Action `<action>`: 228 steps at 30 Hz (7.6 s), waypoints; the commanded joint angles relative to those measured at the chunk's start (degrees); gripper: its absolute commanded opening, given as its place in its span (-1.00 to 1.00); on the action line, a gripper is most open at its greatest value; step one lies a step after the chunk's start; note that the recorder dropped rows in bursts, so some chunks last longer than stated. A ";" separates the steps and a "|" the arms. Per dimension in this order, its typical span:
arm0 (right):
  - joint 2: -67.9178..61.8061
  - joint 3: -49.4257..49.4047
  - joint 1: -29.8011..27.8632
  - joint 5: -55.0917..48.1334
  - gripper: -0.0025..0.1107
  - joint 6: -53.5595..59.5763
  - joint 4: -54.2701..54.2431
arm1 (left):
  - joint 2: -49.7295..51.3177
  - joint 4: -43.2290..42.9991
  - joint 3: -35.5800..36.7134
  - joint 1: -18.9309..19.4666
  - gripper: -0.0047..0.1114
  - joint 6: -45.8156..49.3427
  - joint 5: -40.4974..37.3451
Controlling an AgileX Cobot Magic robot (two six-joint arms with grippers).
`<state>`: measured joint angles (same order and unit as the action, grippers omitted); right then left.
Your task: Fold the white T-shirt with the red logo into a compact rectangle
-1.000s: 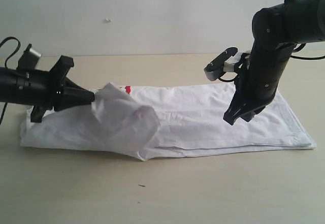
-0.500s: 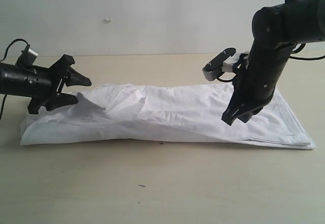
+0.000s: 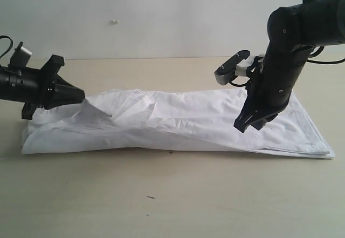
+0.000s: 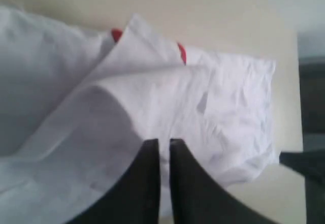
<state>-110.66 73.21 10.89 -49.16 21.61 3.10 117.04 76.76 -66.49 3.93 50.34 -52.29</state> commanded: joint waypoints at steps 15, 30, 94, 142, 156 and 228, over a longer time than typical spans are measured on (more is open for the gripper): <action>0.70 0.34 -0.20 1.29 -0.96 0.41 0.22 | 1.81 -11.04 -0.29 -6.19 -0.92 -2.93 11.65; 0.70 0.34 -0.20 1.86 -0.96 0.41 0.36 | 5.67 3.64 -4.80 -12.57 -0.92 -0.47 17.75; 0.70 0.34 -0.20 1.09 -0.96 0.19 0.24 | -6.36 -36.25 -12.29 0.72 -0.17 -7.35 8.39; 0.70 0.34 -0.20 1.61 -0.96 1.25 -0.15 | 15.37 -29.72 -12.16 7.01 -0.92 -7.22 -8.34; 0.70 0.34 -0.20 2.67 -0.96 1.25 -0.04 | 3.50 -12.27 -16.38 23.03 -0.92 -9.32 -17.68; -10.66 0.34 -0.20 19.01 -0.96 -0.51 -13.41 | 18.16 -46.48 -28.61 -21.67 -0.10 -24.30 -17.68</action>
<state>-120.17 73.34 10.73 -33.01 22.51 -10.29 134.83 39.09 -95.22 -17.77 29.10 -69.68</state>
